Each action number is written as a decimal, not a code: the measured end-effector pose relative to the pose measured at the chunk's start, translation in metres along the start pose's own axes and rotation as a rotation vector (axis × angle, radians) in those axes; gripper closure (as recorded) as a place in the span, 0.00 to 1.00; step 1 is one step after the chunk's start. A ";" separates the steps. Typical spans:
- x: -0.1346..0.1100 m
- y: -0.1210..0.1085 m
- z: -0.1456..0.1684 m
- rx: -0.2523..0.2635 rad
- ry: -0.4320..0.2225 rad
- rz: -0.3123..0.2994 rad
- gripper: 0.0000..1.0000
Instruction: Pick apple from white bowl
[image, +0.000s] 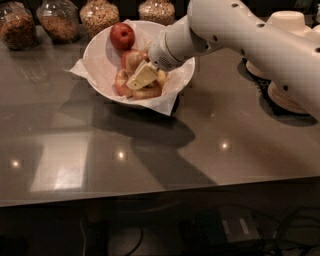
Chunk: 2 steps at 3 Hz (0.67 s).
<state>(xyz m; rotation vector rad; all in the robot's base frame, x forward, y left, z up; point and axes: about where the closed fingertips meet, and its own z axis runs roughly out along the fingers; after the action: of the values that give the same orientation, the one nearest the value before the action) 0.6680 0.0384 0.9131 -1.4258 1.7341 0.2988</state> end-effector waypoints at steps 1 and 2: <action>0.001 0.001 0.002 -0.002 0.000 0.003 0.46; -0.002 0.000 0.002 -0.001 0.002 0.002 0.69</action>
Offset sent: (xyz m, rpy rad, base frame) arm 0.0026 0.0011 0.0064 -0.0036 -0.0008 -0.0095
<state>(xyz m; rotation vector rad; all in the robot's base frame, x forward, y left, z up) 0.6688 0.0408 0.9132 -1.4255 1.7374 0.3000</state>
